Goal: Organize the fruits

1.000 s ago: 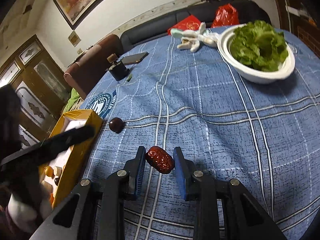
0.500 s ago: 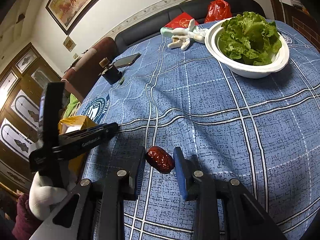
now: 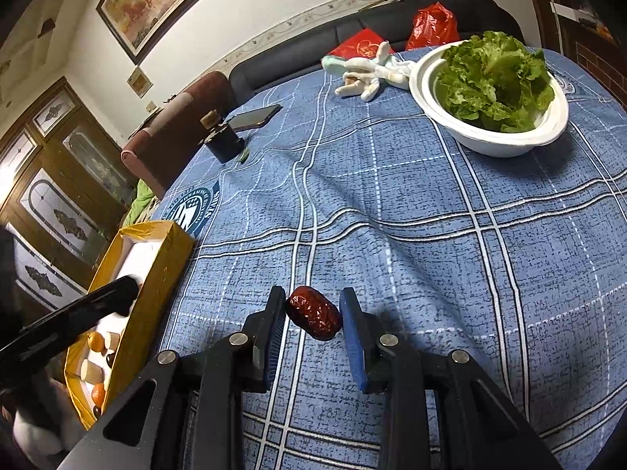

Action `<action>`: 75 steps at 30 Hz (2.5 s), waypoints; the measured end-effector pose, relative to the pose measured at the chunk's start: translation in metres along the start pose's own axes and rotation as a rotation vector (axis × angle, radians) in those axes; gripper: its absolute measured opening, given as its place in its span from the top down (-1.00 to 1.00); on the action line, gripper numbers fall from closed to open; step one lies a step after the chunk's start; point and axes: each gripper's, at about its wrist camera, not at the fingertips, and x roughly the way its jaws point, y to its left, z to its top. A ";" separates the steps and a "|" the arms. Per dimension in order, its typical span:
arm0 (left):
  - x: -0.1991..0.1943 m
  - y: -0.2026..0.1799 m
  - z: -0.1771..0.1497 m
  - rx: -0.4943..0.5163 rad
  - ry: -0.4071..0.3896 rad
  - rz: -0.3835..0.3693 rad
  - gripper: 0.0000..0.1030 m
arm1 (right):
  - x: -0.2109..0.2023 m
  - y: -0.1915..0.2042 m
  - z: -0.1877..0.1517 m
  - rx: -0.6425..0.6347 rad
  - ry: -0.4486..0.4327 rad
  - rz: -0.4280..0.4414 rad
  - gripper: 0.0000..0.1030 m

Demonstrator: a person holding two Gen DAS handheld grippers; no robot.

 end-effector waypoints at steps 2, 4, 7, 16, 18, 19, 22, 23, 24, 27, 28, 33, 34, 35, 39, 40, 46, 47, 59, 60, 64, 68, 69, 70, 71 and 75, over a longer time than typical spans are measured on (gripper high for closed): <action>-0.017 0.014 -0.009 -0.046 -0.034 0.010 0.54 | 0.000 0.004 -0.002 -0.013 -0.001 0.000 0.38; -0.035 0.035 -0.020 -0.114 -0.070 0.028 0.53 | -0.001 0.009 -0.004 -0.031 -0.006 -0.004 0.38; -0.053 0.063 -0.035 -0.189 -0.105 0.066 0.53 | -0.003 0.017 -0.009 -0.059 -0.017 -0.010 0.38; -0.089 0.148 -0.068 -0.361 -0.168 0.195 0.53 | -0.006 0.067 -0.032 -0.130 0.022 0.045 0.38; -0.092 0.158 -0.071 -0.380 -0.177 0.206 0.53 | -0.005 0.093 -0.039 -0.166 0.044 0.087 0.37; -0.092 0.162 -0.073 -0.384 -0.179 0.210 0.53 | -0.003 0.108 -0.043 -0.193 0.062 0.111 0.37; -0.092 0.172 -0.079 -0.392 -0.180 0.220 0.53 | 0.004 0.152 -0.054 -0.282 0.098 0.153 0.37; -0.092 0.175 -0.080 -0.394 -0.180 0.223 0.53 | 0.008 0.167 -0.058 -0.311 0.110 0.165 0.37; -0.092 0.178 -0.081 -0.396 -0.181 0.227 0.53 | 0.011 0.182 -0.062 -0.341 0.122 0.177 0.37; -0.093 0.186 -0.085 -0.399 -0.185 0.254 0.53 | 0.026 0.221 -0.073 -0.410 0.161 0.206 0.37; -0.094 0.189 -0.086 -0.399 -0.188 0.262 0.53 | 0.030 0.231 -0.077 -0.430 0.171 0.211 0.37; -0.096 0.195 -0.089 -0.391 -0.190 0.279 0.53 | 0.051 0.265 -0.089 -0.491 0.186 0.203 0.37; -0.095 0.196 -0.090 -0.392 -0.190 0.276 0.53 | 0.055 0.269 -0.090 -0.496 0.188 0.198 0.37; -0.095 0.196 -0.090 -0.392 -0.190 0.273 0.53 | 0.060 0.272 -0.090 -0.500 0.193 0.190 0.37; -0.096 0.195 -0.090 -0.390 -0.198 0.264 0.19 | 0.078 0.277 -0.090 -0.505 0.217 0.172 0.37; -0.097 0.194 -0.090 -0.388 -0.201 0.268 0.07 | 0.081 0.278 -0.090 -0.504 0.220 0.172 0.37; -0.107 0.183 -0.085 -0.348 -0.232 0.309 -0.50 | 0.080 0.273 -0.086 -0.463 0.207 0.184 0.07; -0.108 0.180 -0.084 -0.340 -0.233 0.317 -0.53 | 0.077 0.271 -0.086 -0.458 0.197 0.183 0.07; -0.114 0.146 -0.082 -0.260 -0.240 0.402 -0.66 | 0.022 0.222 -0.076 -0.360 0.074 0.168 -0.09; -0.114 0.143 -0.082 -0.255 -0.239 0.401 -0.67 | 0.020 0.218 -0.076 -0.357 0.070 0.163 -0.10; -0.115 0.132 -0.081 -0.230 -0.234 0.402 -0.67 | 0.012 0.205 -0.078 -0.351 0.061 0.147 -0.11; -0.115 0.121 -0.080 -0.206 -0.228 0.407 -0.68 | 0.006 0.196 -0.082 -0.341 0.061 0.143 -0.15; -0.115 0.118 -0.080 -0.200 -0.227 0.410 -0.68 | 0.005 0.193 -0.082 -0.343 0.059 0.138 -0.15; -0.115 0.115 -0.080 -0.192 -0.224 0.416 -0.69 | 0.003 0.191 -0.084 -0.345 0.057 0.133 -0.15; -0.115 0.113 -0.079 -0.188 -0.223 0.419 -0.70 | 0.001 0.188 -0.084 -0.349 0.053 0.127 -0.16; -0.114 0.103 -0.079 -0.171 -0.219 0.433 -0.76 | -0.008 0.179 -0.087 -0.374 0.031 0.095 -0.19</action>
